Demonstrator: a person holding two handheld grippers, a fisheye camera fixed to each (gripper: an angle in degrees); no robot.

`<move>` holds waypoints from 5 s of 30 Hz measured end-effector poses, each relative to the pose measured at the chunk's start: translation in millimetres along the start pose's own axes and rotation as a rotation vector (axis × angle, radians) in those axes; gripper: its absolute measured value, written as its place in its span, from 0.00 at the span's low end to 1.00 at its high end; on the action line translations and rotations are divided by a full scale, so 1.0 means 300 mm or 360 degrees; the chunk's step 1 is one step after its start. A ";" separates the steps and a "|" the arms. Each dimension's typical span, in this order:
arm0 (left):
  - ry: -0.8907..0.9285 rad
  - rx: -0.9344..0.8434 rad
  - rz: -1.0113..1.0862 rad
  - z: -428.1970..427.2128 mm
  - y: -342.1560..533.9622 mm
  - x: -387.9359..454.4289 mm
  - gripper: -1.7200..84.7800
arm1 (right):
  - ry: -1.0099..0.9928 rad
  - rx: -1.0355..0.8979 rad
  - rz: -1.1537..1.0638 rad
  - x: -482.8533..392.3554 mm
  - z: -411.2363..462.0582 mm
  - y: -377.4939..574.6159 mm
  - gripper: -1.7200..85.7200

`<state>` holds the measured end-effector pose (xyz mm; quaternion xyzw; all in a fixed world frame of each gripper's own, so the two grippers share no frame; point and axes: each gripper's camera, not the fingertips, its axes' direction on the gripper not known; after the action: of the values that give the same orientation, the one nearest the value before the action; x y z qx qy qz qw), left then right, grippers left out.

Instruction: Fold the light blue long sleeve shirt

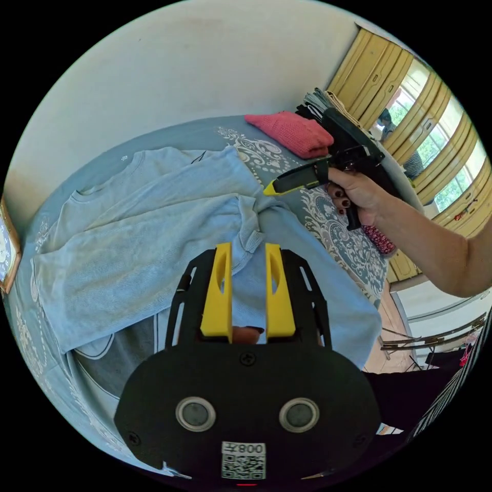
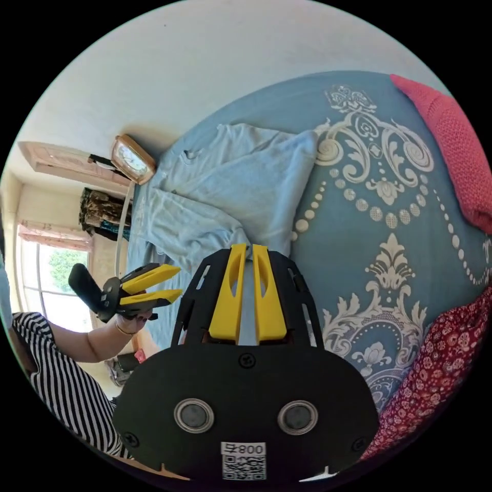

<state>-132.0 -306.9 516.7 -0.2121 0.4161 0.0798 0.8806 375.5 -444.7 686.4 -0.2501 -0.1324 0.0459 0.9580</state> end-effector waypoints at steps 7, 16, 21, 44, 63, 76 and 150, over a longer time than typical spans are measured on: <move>-0.0176 0.0041 -0.0489 -0.076 0.080 -0.297 0.08 | 0.0125 -0.0424 -0.0454 -0.200 0.209 0.037 0.02; -0.0318 0.0165 -0.0967 -0.273 0.234 -0.654 0.03 | 0.0160 -0.0223 -0.0430 -0.244 0.175 0.064 0.02; -0.0589 -0.0066 -0.1162 -0.320 0.328 -0.896 0.02 | 0.0341 -0.0121 -0.0379 -0.257 0.234 0.006 0.02; -0.0515 -0.0038 -0.1121 -0.739 0.656 -1.341 0.02 | 0.0241 -0.0211 -0.0264 -0.464 0.542 -0.001 0.02; -0.0070 -0.0348 -0.1150 -0.931 1.273 -1.408 0.14 | -0.0117 -0.0243 -0.0999 -1.220 0.978 0.016 0.04; -0.0099 -0.0427 -0.1362 -0.990 1.714 -1.346 0.05 | 0.0581 -0.0341 -0.2007 -1.848 1.591 0.139 0.02; 0.0428 0.0238 -0.1820 -1.324 2.293 -1.457 0.02 | -0.0505 -0.1013 -0.1377 -1.494 1.874 0.610 0.06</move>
<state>-908.0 151.4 416.7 -0.3482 0.3481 -0.4646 0.7360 -214.7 -91.9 965.1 -0.4399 -0.3727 -0.3565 0.7351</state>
